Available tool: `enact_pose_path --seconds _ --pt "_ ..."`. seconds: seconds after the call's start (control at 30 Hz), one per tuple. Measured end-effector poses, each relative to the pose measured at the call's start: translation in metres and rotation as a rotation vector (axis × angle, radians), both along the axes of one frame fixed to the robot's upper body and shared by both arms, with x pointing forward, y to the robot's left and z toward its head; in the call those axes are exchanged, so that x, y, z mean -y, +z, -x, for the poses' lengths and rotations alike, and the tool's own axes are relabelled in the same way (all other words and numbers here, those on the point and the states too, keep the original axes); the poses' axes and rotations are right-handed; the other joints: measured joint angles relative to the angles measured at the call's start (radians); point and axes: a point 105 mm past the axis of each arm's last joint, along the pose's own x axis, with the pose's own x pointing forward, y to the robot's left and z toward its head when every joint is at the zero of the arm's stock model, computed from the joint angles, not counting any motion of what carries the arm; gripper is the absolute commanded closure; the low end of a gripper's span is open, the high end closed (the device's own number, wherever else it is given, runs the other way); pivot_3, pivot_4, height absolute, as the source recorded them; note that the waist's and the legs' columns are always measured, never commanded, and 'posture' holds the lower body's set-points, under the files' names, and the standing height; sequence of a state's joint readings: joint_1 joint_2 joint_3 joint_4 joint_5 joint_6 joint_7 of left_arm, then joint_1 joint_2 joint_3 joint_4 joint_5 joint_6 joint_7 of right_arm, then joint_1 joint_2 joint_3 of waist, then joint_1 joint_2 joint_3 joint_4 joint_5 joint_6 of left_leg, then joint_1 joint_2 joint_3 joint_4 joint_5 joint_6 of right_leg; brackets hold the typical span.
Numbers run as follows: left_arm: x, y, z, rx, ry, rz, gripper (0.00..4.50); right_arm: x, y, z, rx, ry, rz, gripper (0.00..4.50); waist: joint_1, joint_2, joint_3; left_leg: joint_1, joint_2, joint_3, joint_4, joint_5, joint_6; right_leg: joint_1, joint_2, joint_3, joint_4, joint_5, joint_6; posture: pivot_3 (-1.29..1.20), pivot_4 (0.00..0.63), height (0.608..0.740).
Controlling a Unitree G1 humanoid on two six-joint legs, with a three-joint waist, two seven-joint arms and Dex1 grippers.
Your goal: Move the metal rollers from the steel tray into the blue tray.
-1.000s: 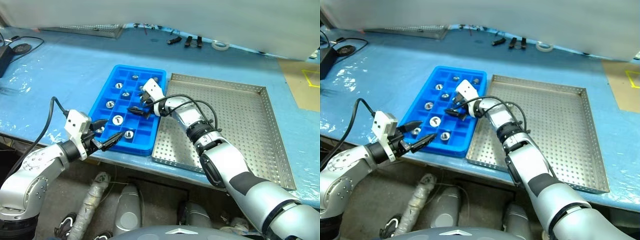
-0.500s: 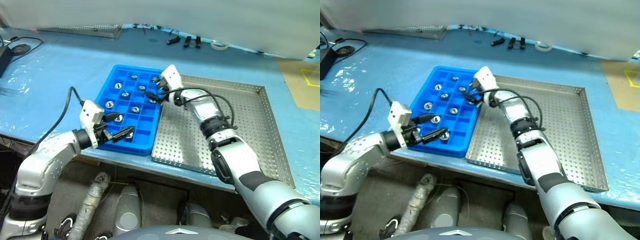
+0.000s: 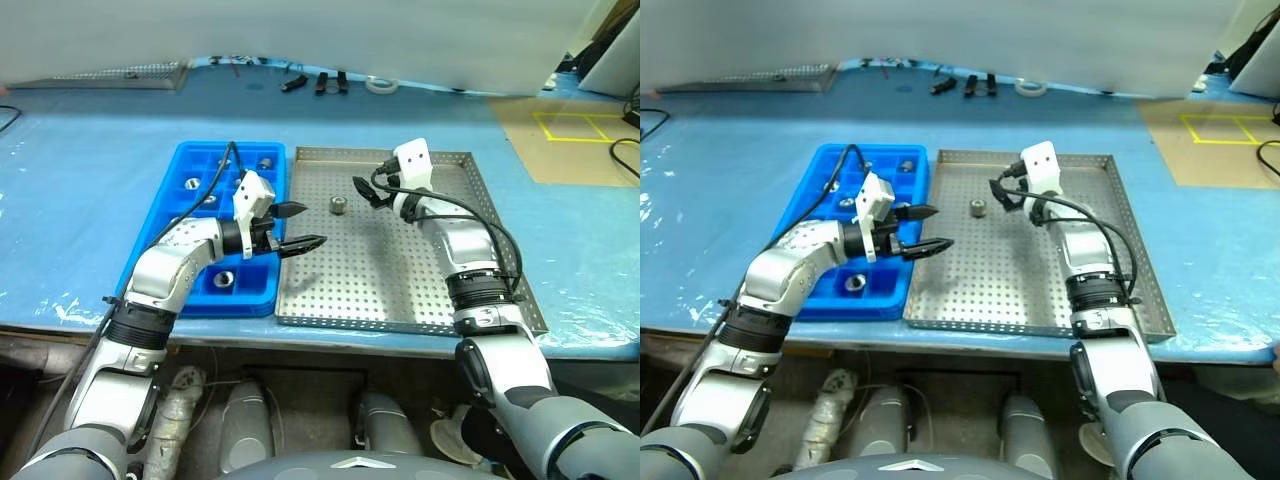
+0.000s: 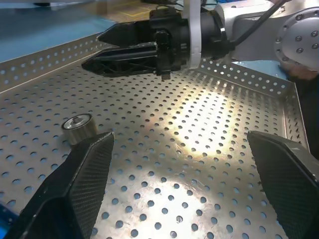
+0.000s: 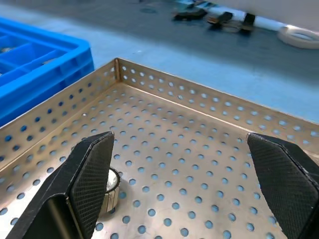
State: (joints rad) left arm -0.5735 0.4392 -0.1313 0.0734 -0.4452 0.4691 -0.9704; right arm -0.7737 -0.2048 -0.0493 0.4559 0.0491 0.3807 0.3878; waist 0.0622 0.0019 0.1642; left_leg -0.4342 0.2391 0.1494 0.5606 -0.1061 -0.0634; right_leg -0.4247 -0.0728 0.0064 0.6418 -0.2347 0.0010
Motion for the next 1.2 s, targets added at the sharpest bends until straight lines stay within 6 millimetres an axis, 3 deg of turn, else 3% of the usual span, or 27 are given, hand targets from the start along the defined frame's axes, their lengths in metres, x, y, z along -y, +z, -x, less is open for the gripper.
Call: enact_pose_path --seconds 0.13,0.23,0.37,0.6,0.8,0.9,1.13,1.2 --pt "-0.001 -0.001 0.000 -0.002 -0.008 -0.009 0.00 -0.021 -0.023 0.001 -0.080 0.030 -0.065 0.01 0.004 0.000 0.000 -0.001 0.000 0.000 0.000 -0.001 0.001 0.000 -0.001 -0.001 -0.001 0.000 -0.001 -0.05 0.150 0.740" --pt "-0.007 -0.003 0.001 -0.012 0.002 -0.024 0.00 -0.033 -0.025 -0.001 -0.092 0.057 -0.085 0.01 0.006 0.000 0.000 -0.002 0.000 0.000 0.000 -0.001 0.002 0.000 -0.001 -0.002 -0.001 0.000 -0.001 -0.05 0.150 0.740" --pt "-0.012 -0.008 0.004 -0.033 0.020 -0.033 0.00 -0.036 -0.024 -0.010 -0.080 0.038 -0.082 0.01 0.011 0.000 0.000 -0.002 0.000 0.000 0.001 -0.001 0.002 0.001 -0.002 -0.003 -0.001 -0.001 -0.001 -0.02 0.150 0.740" --pt "-0.017 -0.006 0.010 -0.030 0.046 -0.041 0.00 -0.035 -0.054 -0.010 -0.157 0.014 -0.047 0.01 0.010 0.000 0.000 -0.002 0.000 0.000 0.000 -0.001 0.002 0.000 -0.002 -0.003 -0.001 -0.001 -0.001 0.02 0.150 0.740" --pt "-0.018 -0.004 0.011 -0.027 0.055 -0.038 0.00 -0.044 -0.059 -0.008 -0.159 0.041 -0.040 0.01 0.010 0.000 0.000 -0.002 0.000 0.000 0.000 -0.001 0.002 0.000 -0.002 -0.003 -0.001 -0.001 -0.001 0.02 0.150 0.740" --pt "-0.018 -0.005 0.011 -0.034 0.059 -0.039 0.00 -0.045 -0.059 -0.008 -0.157 0.042 -0.039 0.59 0.011 0.000 0.000 -0.002 0.000 0.000 0.000 -0.001 0.002 0.000 -0.002 -0.003 -0.001 -0.001 -0.001 0.02 0.150 0.740" --pt "-0.018 -0.006 0.011 -0.041 0.061 -0.041 0.00 -0.041 -0.057 -0.009 -0.150 0.041 -0.028 2.86 0.012 0.000 0.000 -0.002 0.000 0.000 0.000 -0.001 0.002 0.000 -0.002 -0.003 -0.001 -0.001 -0.001 0.01 0.150 0.740" --pt "-0.018 -0.006 0.011 -0.043 0.061 -0.041 0.00 -0.039 -0.057 -0.009 -0.149 0.041 -0.026 2.86 0.011 0.000 0.000 -0.002 0.000 0.000 0.000 -0.001 0.002 0.000 -0.002 -0.003 -0.001 -0.001 -0.001 0.01 0.150 0.740"
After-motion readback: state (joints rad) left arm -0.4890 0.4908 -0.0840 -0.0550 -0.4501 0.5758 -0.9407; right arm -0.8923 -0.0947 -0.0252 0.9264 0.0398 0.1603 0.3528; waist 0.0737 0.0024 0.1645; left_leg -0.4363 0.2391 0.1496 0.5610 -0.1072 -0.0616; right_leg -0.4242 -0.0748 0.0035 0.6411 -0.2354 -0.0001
